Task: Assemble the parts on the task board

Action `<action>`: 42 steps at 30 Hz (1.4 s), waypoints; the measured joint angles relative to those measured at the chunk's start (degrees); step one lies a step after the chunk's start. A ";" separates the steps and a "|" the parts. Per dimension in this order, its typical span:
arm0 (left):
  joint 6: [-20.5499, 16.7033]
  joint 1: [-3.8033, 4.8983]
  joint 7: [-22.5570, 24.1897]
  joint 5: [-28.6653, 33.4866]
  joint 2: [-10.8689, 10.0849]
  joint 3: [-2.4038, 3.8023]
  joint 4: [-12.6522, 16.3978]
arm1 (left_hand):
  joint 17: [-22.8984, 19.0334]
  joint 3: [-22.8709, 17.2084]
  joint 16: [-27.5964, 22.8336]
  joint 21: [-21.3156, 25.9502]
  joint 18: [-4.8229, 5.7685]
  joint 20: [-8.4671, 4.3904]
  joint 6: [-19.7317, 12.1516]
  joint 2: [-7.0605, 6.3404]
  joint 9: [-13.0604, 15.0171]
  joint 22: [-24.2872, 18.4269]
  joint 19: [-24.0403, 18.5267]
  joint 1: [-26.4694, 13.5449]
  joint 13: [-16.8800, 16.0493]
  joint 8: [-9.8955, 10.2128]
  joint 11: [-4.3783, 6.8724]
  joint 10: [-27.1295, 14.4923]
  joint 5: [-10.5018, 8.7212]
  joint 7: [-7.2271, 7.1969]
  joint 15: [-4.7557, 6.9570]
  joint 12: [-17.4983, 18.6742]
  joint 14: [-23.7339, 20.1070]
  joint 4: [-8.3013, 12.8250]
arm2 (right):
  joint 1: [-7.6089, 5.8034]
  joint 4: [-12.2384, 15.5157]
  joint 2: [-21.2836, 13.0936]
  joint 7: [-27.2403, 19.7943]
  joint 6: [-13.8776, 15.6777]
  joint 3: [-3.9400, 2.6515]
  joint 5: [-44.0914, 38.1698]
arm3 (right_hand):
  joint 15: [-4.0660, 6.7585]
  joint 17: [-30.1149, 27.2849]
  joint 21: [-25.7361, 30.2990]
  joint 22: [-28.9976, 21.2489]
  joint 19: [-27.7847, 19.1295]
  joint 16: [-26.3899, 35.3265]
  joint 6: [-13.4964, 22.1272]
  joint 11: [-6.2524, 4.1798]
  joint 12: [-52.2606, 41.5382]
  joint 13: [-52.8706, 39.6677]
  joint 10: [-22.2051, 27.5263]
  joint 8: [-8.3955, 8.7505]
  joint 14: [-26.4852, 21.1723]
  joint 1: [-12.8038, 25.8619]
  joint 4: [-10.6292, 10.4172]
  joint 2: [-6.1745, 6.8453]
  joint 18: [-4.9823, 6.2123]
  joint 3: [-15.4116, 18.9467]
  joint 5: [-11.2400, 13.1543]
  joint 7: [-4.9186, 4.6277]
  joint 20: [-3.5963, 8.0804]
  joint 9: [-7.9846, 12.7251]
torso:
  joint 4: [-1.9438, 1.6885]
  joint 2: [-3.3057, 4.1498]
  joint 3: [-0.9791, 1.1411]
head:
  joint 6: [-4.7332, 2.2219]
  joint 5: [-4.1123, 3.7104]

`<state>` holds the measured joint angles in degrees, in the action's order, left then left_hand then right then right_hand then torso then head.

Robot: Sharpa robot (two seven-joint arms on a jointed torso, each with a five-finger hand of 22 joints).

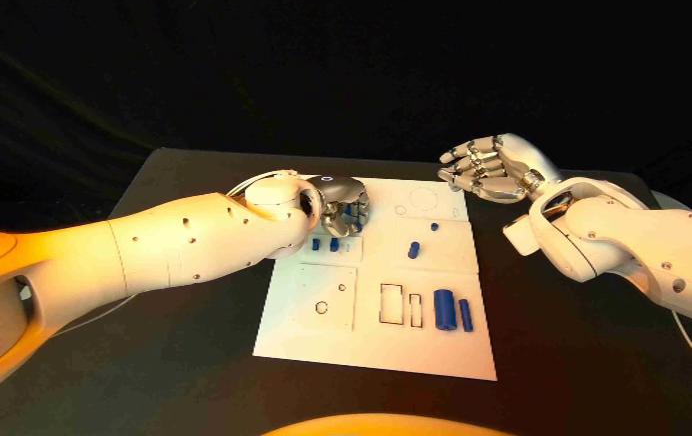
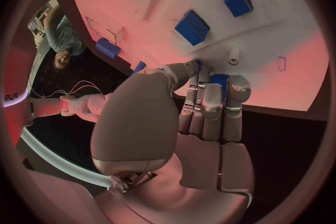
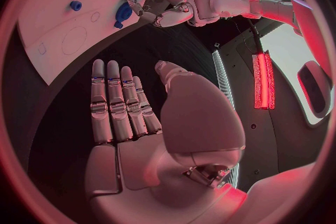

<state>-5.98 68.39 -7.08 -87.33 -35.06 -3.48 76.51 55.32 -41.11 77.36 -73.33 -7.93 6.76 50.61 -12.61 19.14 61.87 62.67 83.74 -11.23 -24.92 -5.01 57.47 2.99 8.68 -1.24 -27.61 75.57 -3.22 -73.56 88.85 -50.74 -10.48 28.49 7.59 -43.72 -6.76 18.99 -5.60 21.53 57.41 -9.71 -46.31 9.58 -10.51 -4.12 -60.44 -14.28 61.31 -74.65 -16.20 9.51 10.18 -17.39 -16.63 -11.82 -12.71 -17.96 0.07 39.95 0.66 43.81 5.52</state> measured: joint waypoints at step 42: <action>-3.30 -0.05 -1.87 7.47 -9.10 2.05 6.80 | -0.32 0.01 0.46 -0.27 -0.01 0.21 0.70 -0.68 -0.25 0.42 0.20 -1.27 0.35 0.33 -0.20 0.86 0.00 0.31 -0.20 1.02 0.20 -0.01 | 0.16 -0.01 -0.39 -0.06 0.02 0.00 0.01 | 0.00 0.01 0.00 0.01 0.00 0.00 0.00 0.00 0.00 -0.02 0.00 0.00 0.00 0.00 0.00 0.00 0.00 0.00 0.00 0.00 0.00 0.00 | -0.03 0.01 -0.04 | -0.29 -0.04</action>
<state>-9.28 68.35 -8.95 -79.86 -44.16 -1.43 83.32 55.00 -41.11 77.82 -73.60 -7.93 6.98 51.32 -13.28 18.89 62.29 62.87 82.46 -10.88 -24.59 -5.21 58.33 3.00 8.99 -1.44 -26.58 75.76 -3.22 -73.41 88.84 -51.13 -10.54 28.51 7.59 -43.71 -6.76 19.00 -5.60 21.54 57.41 -9.71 -46.31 9.58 -10.51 -4.14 -60.44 -14.28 61.31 -74.65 -16.20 9.51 10.18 -17.39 -16.63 -11.82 -12.71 -17.96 0.03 39.96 0.63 43.52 5.48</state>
